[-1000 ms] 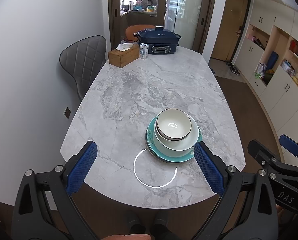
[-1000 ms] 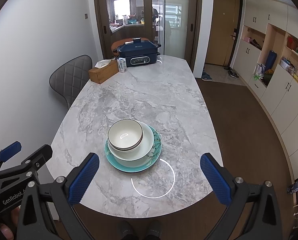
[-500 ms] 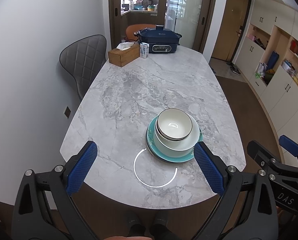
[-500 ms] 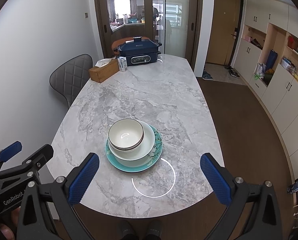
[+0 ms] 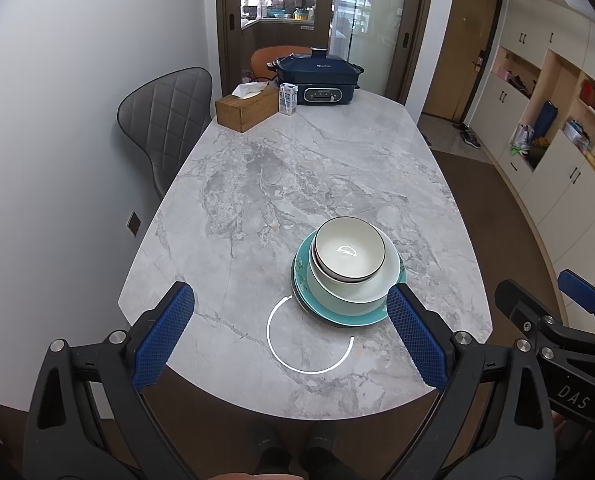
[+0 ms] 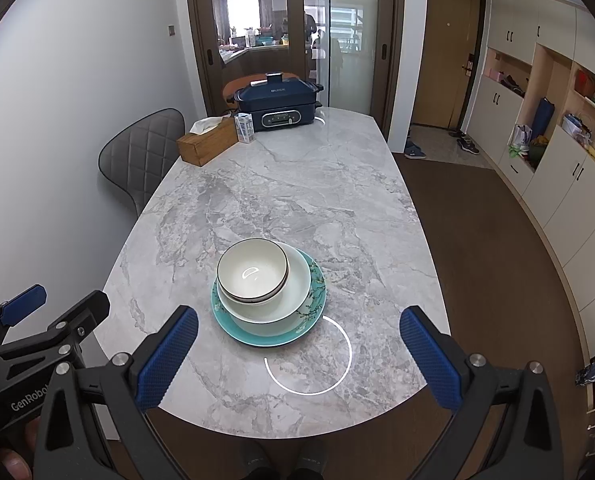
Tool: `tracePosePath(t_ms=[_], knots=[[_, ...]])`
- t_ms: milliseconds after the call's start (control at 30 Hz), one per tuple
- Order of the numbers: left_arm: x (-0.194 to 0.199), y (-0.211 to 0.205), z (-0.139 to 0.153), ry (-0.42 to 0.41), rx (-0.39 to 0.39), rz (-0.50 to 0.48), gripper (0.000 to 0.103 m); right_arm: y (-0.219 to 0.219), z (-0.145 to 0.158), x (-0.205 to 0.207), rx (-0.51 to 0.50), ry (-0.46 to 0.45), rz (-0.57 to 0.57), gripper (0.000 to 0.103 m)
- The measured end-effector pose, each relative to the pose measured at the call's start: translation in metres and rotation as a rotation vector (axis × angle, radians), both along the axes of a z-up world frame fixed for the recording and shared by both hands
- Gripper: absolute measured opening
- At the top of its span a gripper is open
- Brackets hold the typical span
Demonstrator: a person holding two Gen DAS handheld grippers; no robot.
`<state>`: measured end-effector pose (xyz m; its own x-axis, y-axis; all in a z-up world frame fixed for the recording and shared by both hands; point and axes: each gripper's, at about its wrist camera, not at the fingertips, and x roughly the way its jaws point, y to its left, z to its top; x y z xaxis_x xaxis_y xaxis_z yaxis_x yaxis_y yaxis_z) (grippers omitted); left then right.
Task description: Organize plates and bowls
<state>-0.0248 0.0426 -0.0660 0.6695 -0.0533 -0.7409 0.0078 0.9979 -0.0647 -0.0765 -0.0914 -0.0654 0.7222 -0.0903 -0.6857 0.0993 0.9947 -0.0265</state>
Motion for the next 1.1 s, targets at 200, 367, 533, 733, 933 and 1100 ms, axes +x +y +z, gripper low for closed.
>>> tracePosePath(t_ms=[200,367,533,733,933,1100], knots=[[-0.0005,-0.0026,0.0003,0.001,-0.001,0.006,0.098,-0.0004,0.0005,0.0002,0.001,0.001,0.000,0.103],[-0.0002,-0.0025,0.0009,0.001,-0.001,0.004,0.098,-0.0017,0.0015,0.0009,0.001,0.001,0.001,0.103],[-0.0001,-0.0035,0.0012,0.001,0.000,0.008,0.098,-0.0023,0.0013,0.0010,0.003,0.003,0.000,0.103],[0.0006,-0.0026,0.0013,0.002,0.000,0.006,0.098,-0.0041,0.0027,0.0018,0.002,0.002,0.000,0.103],[0.0008,-0.0033,0.0017,0.002,-0.001,0.006,0.098,-0.0039,0.0015,0.0032,0.002,0.005,0.001,0.103],[0.0009,-0.0043,0.0019,0.002,-0.001,0.009,0.098,-0.0038,0.0015,0.0033,0.002,0.005,0.002,0.103]])
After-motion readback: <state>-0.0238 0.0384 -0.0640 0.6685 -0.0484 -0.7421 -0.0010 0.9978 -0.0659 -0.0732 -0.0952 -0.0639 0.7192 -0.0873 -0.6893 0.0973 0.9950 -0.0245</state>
